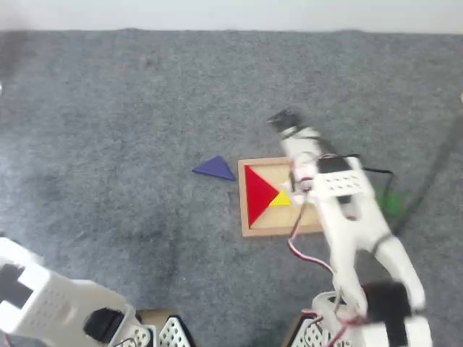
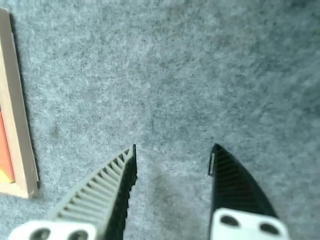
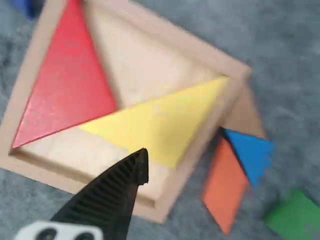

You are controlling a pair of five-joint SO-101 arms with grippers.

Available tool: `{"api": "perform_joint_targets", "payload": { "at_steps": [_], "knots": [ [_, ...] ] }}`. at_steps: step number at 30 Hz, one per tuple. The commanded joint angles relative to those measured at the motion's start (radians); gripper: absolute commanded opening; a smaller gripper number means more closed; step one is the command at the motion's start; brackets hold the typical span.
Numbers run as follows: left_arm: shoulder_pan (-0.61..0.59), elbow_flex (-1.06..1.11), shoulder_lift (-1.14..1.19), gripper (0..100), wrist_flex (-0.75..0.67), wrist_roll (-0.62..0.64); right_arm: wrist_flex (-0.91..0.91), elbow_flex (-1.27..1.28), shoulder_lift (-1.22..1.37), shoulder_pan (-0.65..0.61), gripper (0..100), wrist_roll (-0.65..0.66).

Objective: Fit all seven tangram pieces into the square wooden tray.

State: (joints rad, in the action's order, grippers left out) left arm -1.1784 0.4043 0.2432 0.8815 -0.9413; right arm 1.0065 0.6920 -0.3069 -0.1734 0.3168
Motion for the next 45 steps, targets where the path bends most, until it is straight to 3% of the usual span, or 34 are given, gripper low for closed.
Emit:
{"api": "perform_joint_targets", "payload": {
  "at_steps": [1,4,7,14,17,21,30,39,45],
  "knots": [
    [0.141,-0.096,-0.109,24,0.184,0.048,0.074,-0.031,-0.280,0.159,53.3,-0.032],
    [0.336,-0.170,-0.222,24,0.347,0.129,0.134,0.078,-0.466,0.229,48.5,-0.018],
    [0.601,-0.222,-0.347,24,0.422,0.279,0.147,0.233,-0.564,0.337,45.9,0.025],
    [1.275,-0.260,-0.456,24,0.431,0.508,-0.101,0.575,-0.638,0.705,45.8,0.037],
    [1.438,-0.266,-0.373,26,0.388,0.580,-0.166,0.671,-0.645,0.753,45.8,0.037],
    [1.525,-0.317,-0.207,31,0.288,0.654,-0.197,0.706,-0.645,0.774,45.8,0.044],
    [1.746,-0.414,0.074,31,0.230,0.736,-0.232,0.678,-0.645,1.040,45.8,-0.040],
    [1.768,-0.481,0.175,31,0.318,0.740,-0.154,0.529,-0.638,1.307,45.8,-0.008],
    [1.775,-0.476,0.192,31,0.318,0.741,-0.077,0.479,-0.636,1.372,45.8,0.087]
  ]
}}
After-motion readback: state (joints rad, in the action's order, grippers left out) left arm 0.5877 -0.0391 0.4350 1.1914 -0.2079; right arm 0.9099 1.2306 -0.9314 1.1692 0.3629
